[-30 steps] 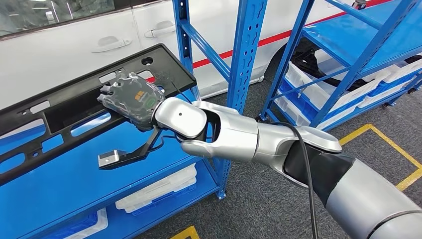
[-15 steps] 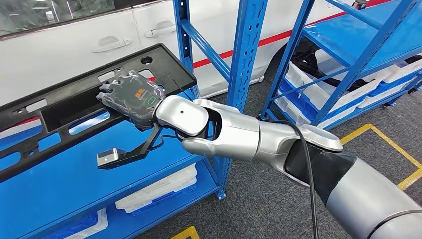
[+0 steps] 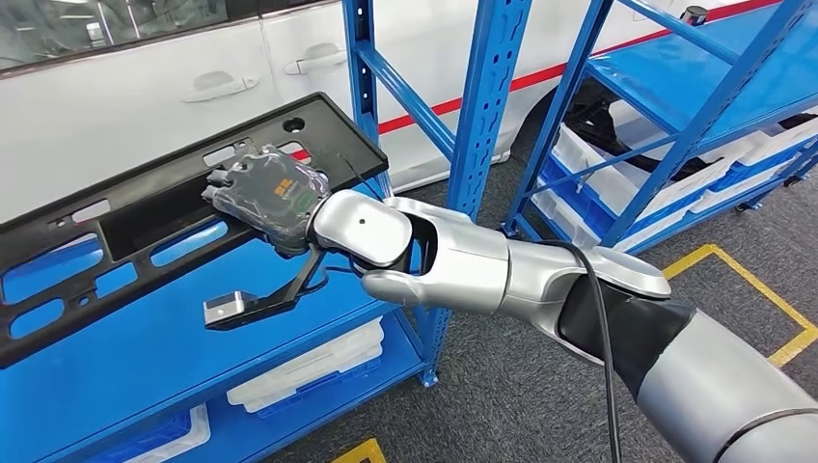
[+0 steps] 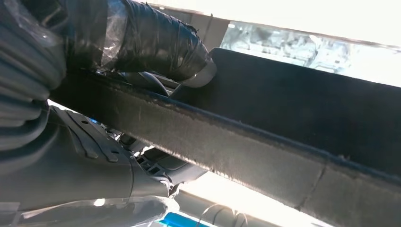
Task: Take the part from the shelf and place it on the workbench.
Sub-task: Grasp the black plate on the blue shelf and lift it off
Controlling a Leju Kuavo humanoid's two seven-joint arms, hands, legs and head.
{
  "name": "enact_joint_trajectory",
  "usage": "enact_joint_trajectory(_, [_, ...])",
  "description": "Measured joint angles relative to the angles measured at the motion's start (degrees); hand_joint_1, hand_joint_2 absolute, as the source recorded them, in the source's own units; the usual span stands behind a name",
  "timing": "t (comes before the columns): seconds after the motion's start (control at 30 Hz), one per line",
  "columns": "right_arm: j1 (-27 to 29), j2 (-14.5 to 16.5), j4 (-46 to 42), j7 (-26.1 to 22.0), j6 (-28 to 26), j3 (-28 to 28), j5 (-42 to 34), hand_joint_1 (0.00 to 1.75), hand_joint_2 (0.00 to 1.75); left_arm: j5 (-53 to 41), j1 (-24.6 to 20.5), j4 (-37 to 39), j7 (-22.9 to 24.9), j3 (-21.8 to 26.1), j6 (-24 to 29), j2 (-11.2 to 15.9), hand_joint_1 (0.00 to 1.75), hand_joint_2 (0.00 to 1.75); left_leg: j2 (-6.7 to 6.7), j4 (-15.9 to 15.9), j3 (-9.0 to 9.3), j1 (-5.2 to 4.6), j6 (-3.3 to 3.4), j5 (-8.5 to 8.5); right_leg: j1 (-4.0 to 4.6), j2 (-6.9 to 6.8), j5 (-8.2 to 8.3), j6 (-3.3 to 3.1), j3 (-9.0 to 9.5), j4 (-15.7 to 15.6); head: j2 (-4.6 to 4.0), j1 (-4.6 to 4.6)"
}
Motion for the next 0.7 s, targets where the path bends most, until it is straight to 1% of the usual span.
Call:
enact_joint_trajectory(0.03, [0.1,-0.1,0.0,0.0,0.0,0.0,0.0,1.75,1.75,0.0,0.0,0.0,0.0,0.0,0.0,0.0,0.0,1.75,-0.04,0.3,-0.11,0.17,-0.26,-0.17,-0.23,-0.09,1.88,0.19,1.38,-2.7,0.0,0.01])
enact_joint_trajectory(0.07, [0.2,-0.2,0.0,0.0,-0.1,0.0,0.1,1.75,1.75,0.0,0.0,0.0,0.1,0.0,0.1,0.0,0.0,1.75,-0.08,0.7,-0.28,0.36,-0.63,-0.42,-0.39,-0.15,3.4,0.38,3.15,-6.2,0.0,0.0])
enact_joint_trajectory(0.1, [0.3,-0.3,0.0,0.0,-0.3,0.0,0.1,1.75,1.75,-0.1,0.0,0.0,0.1,0.0,0.2,0.0,0.0,1.75,-0.13,1.2,-0.53,0.43,-1.06,-0.66,-0.31,-0.11,4.56,0.37,4.66,-9.2,0.0,0.02])
enact_joint_trajectory(0.13, [0.4,-0.4,0.0,0.0,-0.5,0.0,0.2,1.75,1.75,-0.2,0.0,0.0,0.2,0.0,0.2,0.0,0.0,1.75,-0.18,1.5,-0.75,0.42,-1.49,-0.81,-0.21,-0.03,5.07,0.18,5.55,-11.1,0.0,0.01])
enact_joint_trajectory(0.17, [0.6,-0.5,0.0,0.0,-0.7,0.0,0.3,1.75,1.75,-0.3,0.0,0.0,0.2,-0.1,0.3,0.0,0.0,1.75,-0.24,1.7,-0.95,0.34,-1.84,-0.86,-0.06,0.09,4.96,-0.17,5.78,-11.7,0.0,0.01])
enact_joint_trajectory(0.2, [0.7,-0.5,0.1,0.0,-0.8,0.0,0.3,1.75,1.75,-0.3,-0.1,0.0,0.3,-0.1,0.4,0.0,0.0,1.75,-0.29,1.8,-1.09,0.26,-2.17,-0.76,0.14,0.19,5.08,-0.63,5.59,-11.7,0.0,0.01])
enact_joint_trajectory(0.23, [0.9,-0.6,0.1,0.0,-0.9,0.0,0.4,1.75,1.75,-0.4,0.0,0.0,0.3,-0.1,0.4,0.0,0.0,1.75,-0.31,1.8,-1.16,0.3,-2.46,-0.66,0.12,0.2,5.15,-1.11,5.38,-11.7,0.0,-0.01])
enact_joint_trajectory(0.27, [1.0,-0.6,0.1,0.0,-1.0,0.0,0.4,1.75,1.75,-0.4,0.0,0.0,0.4,-0.1,0.4,0.0,0.0,1.75,-0.31,2.0,-1.36,0.39,-2.7,-0.97,0.12,0.17,5.32,-1.6,5.21,-11.9,0.0,-0.02])
enact_joint_trajectory(0.3, [1.0,-0.6,0.1,0.0,-1.0,0.0,0.4,1.75,1.75,-0.4,0.0,0.0,0.5,-0.1,0.5,0.0,0.0,1.75,-0.27,2.9,-1.77,0.5,-2.89,-1.95,0.13,0.12,5.61,-2.12,5.01,-12.0,0.0,-0.02])
enact_joint_trajectory(0.33, [1.0,-0.6,0.2,0.0,-1.1,0.0,0.5,1.75,1.75,-0.4,0.0,0.0,0.6,-0.2,0.5,0.0,0.0,1.75,-0.25,4.9,-2.56,0.56,-2.98,-3.69,0.15,0.06,5.93,-2.67,4.77,-12.2,0.0,-0.03])
enact_joint_trajectory(0.37, [1.0,-0.6,0.2,0.0,-1.1,0.0,0.5,1.75,1.75,-0.4,0.0,0.0,0.6,-0.3,0.5,0.0,0.0,1.75,-0.22,7.7,-3.61,0.57,-3.0,-5.89,0.24,0.0,6.21,-3.13,4.49,-12.3,0.0,-0.03])
enact_joint_trajectory(0.4, [1.1,-0.6,0.2,0.0,-1.1,0.0,0.5,1.75,1.75,-0.5,-0.1,0.0,0.6,-0.3,0.5,0.0,0.0,1.75,-0.21,11.4,-4.9,0.53,-2.99,-8.19,0.44,-0.04,6.5,-3.5,4.11,-12.3,0.0,-0.03])
enact_joint_trajectory(0.43, [1.2,-0.6,0.2,0.0,-1.2,0.0,0.5,1.75,1.75,-0.5,-0.1,0.0,0.7,-0.4,0.5,0.0,0.0,1.75,-0.21,14.8,-5.95,0.47,-2.93,-9.87,0.68,-0.08,6.8,-3.76,3.7,-12.3,0.0,-0.03])
enact_joint_trajectory(0.47, [1.3,-0.6,0.2,0.0,-1.2,0.0,0.5,1.75,1.75,-0.5,-0.1,0.0,0.7,-0.4,0.5,0.0,0.0,1.75,-0.21,16.9,-6.39,0.37,-2.82,-10.63,0.91,-0.11,7.11,-3.91,3.31,-12.3,0.0,-0.03])
enact_joint_trajectory(0.5, [1.4,-0.6,0.3,0.0,-1.2,0.0,0.5,1.75,1.75,-0.5,-0.1,0.0,0.7,-0.4,0.5,0.0,0.0,1.75,-0.21,17.1,-5.84,0.23,-2.58,-10.41,1.16,-0.12,7.49,-3.99,2.87,-12.3,0.0,-0.03])
enact_joint_trajectory(0.53, [1.5,-0.6,0.3,0.0,-1.2,0.0,0.6,1.75,1.75,-0.5,-0.1,0.0,0.7,-0.4,0.5,0.0,0.0,1.75,-0.21,14.9,-4.09,0.04,-2.22,-9.23,1.35,-0.11,7.86,-4.01,2.48,-12.3,0.0,-0.03])
enact_joint_trajectory(0.57, [1.5,-0.6,0.3,0.0,-1.2,0.0,0.6,1.75,1.75,-0.5,-0.2,0.0,0.7,-0.5,0.5,0.0,0.0,1.75,-0.22,11.2,-1.55,-0.2,-1.73,-7.76,1.49,-0.09,8.24,-4.0,2.14,-12.3,0.0,-0.03])
enact_joint_trajectory(0.6, [1.5,-0.6,0.3,0.0,-1.2,-0.1,0.6,1.75,1.75,-0.5,-0.2,0.0,0.7,-0.5,0.5,0.0,0.0,1.75,-0.18,7.0,1.04,-0.51,-1.21,-6.79,1.61,-0.09,8.64,-3.91,1.83,-12.3,0.0,-0.03])
enact_joint_trajectory(0.63, [1.4,-0.6,0.3,0.0,-1.2,-0.1,0.6,1.75,1.75,-0.5,-0.3,0.0,0.8,-0.5,0.6,0.0,0.0,1.75,-0.14,3.9,2.92,-0.83,-0.9,-5.89,1.62,-0.13,9.01,-3.7,1.67,-12.3,0.0,-0.02])
enact_joint_trajectory(0.67, [1.4,-0.6,0.3,0.0,-1.2,-0.1,0.7,1.75,1.75,-0.5,-0.4,0.0,0.8,-0.5,0.6,0.0,0.0,1.75,-0.11,2.0,3.88,-1.13,-0.71,-5.48,1.56,-0.2,9.4,-3.39,1.6,-12.4,0.0,-0.02])
enact_joint_trajectory(0.7, [1.4,-0.6,0.4,0.0,-1.2,-0.1,0.7,1.75,1.75,-0.6,-0.4,0.0,0.9,-0.5,0.7,0.1,0.0,1.75,-0.09,1.3,4.0,-1.4,-0.67,-5.29,1.45,-0.28,9.82,-2.99,1.6,-12.6,0.0,-0.02])
